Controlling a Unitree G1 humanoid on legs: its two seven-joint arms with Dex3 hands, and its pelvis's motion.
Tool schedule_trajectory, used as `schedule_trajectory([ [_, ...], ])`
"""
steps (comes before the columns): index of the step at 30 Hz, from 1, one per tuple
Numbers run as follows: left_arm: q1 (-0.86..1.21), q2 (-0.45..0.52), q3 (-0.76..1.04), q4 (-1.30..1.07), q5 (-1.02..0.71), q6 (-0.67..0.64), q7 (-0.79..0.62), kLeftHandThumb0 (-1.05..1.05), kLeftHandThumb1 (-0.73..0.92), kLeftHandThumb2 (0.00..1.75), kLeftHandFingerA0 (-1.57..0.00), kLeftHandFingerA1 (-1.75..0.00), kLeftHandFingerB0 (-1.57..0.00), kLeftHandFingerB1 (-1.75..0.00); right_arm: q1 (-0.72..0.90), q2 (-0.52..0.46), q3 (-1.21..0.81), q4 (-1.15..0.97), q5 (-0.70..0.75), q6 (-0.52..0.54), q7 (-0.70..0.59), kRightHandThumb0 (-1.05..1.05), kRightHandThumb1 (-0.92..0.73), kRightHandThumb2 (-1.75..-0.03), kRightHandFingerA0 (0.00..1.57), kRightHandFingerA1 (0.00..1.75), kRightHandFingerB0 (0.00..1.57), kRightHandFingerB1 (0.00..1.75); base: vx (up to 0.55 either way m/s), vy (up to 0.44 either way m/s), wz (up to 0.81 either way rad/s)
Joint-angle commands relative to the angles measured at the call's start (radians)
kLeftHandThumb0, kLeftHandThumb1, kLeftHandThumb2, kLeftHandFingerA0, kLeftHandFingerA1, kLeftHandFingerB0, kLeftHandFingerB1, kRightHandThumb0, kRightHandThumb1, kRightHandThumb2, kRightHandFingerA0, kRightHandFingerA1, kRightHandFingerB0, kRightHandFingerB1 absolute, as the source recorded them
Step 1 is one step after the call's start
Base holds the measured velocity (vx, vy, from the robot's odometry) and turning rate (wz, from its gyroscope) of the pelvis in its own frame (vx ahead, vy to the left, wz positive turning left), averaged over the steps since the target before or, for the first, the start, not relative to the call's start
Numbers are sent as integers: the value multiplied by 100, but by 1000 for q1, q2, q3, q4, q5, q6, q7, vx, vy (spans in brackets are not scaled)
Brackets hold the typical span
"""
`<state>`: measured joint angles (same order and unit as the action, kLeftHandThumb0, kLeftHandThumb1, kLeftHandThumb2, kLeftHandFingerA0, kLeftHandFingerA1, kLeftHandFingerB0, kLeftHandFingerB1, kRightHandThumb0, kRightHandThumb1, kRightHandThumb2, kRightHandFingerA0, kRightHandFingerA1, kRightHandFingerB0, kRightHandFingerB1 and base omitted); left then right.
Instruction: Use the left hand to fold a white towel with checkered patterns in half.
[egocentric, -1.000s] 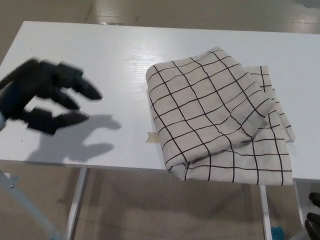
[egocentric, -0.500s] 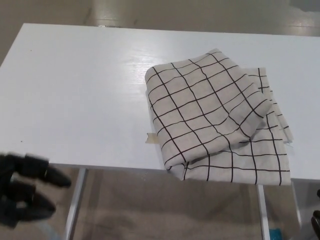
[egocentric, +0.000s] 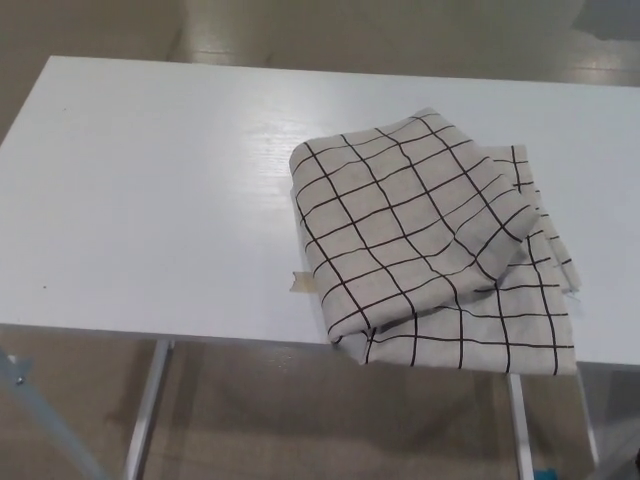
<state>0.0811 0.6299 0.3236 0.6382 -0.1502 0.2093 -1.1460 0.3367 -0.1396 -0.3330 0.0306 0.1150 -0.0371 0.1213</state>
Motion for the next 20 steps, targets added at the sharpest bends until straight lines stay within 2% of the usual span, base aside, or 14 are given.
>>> schedule_trajectory([
  [1, 44, -84, 106, 144, -69, -163, 165, -24, 40, 56, -74, -47, -74, -45, 79, 53, 47, 27, 1, 28, -4, -27, -51, -55, 51, 57, 58, 52, 0, 0, 0],
  [2, 51, -128, 115, 132, -36, -240, 289, -24, 40, 56, -74, -47, -74, -45, 84, 57, 56, 38, -2, 21, 0, -27, -51, -55, 51, 57, 58, 52, 0, 0, 0],
  [3, 59, -155, 116, 110, -13, -263, 361, -18, 42, 53, -72, -43, -72, -42, 86, 58, 63, 42, -7, 18, 1, -27, -51, -55, 51, 57, 58, 52, 0, 0, 0],
  [4, 70, -192, 114, 75, 20, -282, 458, -28, 40, 58, -69, -46, -68, -45, 88, 60, 73, 46, -14, 15, 1, -27, -51, -55, 51, 57, 58, 52, 0, 0, 0],
  [7, 69, -254, 111, 55, 62, -316, 598, -20, 46, 55, -65, -40, -65, -40, 83, 54, 86, 66, -24, 15, 2, -26, -51, -55, 51, 56, 58, 51, 0, 0, 0],
  [14, 37, -312, 71, 78, 134, -396, 747, -23, 47, 55, -53, -37, -56, -37, 53, 22, 95, 85, -34, 41, 10, -25, -52, -55, 49, 55, 54, 49, 0, 0, 0],
  [20, 24, -302, 68, 95, 143, -423, 757, -27, 47, 55, -52, -37, -55, -37, 26, 18, 92, 84, -32, 56, -2, -25, -52, -55, 49, 56, 54, 49, 0, 0, 0],
])
